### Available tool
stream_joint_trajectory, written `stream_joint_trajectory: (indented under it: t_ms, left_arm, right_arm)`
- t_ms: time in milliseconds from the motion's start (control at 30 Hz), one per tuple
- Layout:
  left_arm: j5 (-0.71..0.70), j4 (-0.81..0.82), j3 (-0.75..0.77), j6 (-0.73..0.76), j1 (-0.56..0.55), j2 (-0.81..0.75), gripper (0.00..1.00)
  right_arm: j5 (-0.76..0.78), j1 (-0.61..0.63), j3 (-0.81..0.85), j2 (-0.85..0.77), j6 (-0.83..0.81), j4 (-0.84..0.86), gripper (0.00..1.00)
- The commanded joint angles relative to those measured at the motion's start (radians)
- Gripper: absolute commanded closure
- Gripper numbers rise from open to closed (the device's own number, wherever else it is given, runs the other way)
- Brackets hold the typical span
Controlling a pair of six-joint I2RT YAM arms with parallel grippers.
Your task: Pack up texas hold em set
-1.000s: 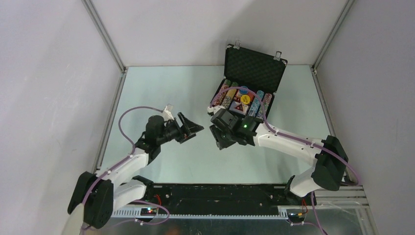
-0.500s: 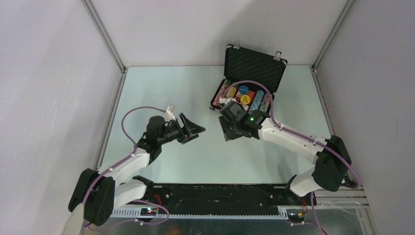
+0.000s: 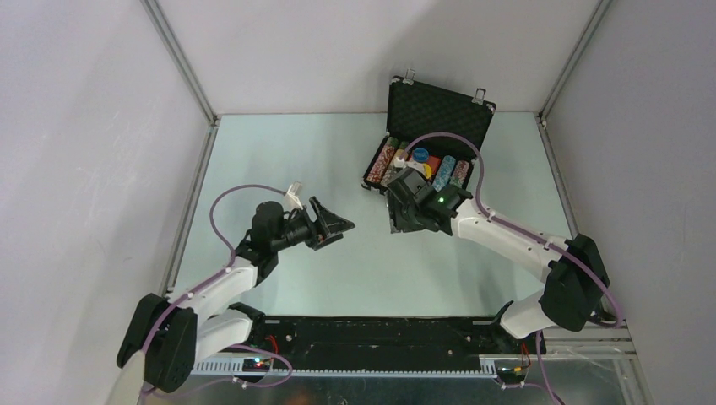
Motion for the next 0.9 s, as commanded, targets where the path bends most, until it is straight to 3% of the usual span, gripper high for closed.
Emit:
stream_joint_trajectory:
  t_ms: [0,233,433,567,633,867]
  left_arm:
    - [0.025,0.023,0.004,0.021,-0.004,-0.028,0.13]
    - [0.015,-0.023,0.019,0.035,-0.004,-0.056,0.14]
    - [0.002,-0.132,0.058,0.088,-0.004,-0.079,0.14]
    - [0.001,-0.179,0.082,0.109,-0.005,-0.089,0.14]
    - [-0.001,-0.198,0.092,0.120,-0.004,-0.093,0.14]
    - [-0.008,-0.230,0.110,0.123,-0.004,-0.086,0.14]
  right_arm:
    - [0.041,-0.013,0.003,-0.026,0.044,0.022,0.47]
    - [0.066,-0.026,-0.002,-0.016,0.057,0.014,0.43]
    - [0.068,-0.139,-0.068,-0.076,0.121,0.014,0.36]
    - [0.055,-0.323,-0.171,-0.167,0.159,0.023,0.32]
    - [0.029,-0.500,-0.253,-0.244,0.164,0.037,0.30]
    - [0.023,-0.836,-0.381,-0.367,0.161,0.070,0.24]
